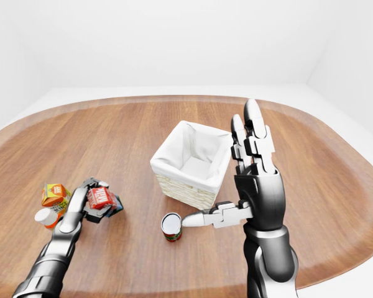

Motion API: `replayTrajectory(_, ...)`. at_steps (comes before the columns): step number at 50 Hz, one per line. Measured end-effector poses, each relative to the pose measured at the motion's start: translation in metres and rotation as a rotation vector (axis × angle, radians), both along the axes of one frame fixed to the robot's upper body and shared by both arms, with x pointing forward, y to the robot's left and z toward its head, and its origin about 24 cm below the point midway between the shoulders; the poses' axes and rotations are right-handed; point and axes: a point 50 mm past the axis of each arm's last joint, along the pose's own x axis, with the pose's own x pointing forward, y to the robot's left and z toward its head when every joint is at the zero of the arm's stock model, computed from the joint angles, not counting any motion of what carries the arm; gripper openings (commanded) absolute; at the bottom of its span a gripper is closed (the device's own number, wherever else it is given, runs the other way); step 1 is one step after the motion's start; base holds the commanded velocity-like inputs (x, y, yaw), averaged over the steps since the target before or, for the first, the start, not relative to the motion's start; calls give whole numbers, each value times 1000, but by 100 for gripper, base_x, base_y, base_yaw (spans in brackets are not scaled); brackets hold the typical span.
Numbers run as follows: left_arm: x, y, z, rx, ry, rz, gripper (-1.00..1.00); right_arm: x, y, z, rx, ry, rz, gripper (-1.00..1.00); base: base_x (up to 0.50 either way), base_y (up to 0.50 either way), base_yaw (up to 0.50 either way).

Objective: Pick the milk and place it in the basket.

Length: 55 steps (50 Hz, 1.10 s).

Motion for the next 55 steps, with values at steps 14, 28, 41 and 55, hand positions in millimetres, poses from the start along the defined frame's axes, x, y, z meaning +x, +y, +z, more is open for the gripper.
replayTrajectory(14, 8, 2, 24, 22, -93, -30, -100, 1, 1, -1, -3, 5, 2, 100, 0, 0, 0)
replayTrajectory(28, 18, -4, 59, 73, -219, -99, -100, 1, 1, -2, -5, 9, 1, 100, 0, 0, 0)
replayTrajectory(41, 25, -11, 116, 118, -413, -180, -100, 1, 2, -2, -6, 10, 3, 100, 0, 0, 0)
replayTrajectory(55, 30, -20, 151, 136, -512, -231, -100, 1, 2, -2, -6, 8, 3, 100, 0, 0, 0)
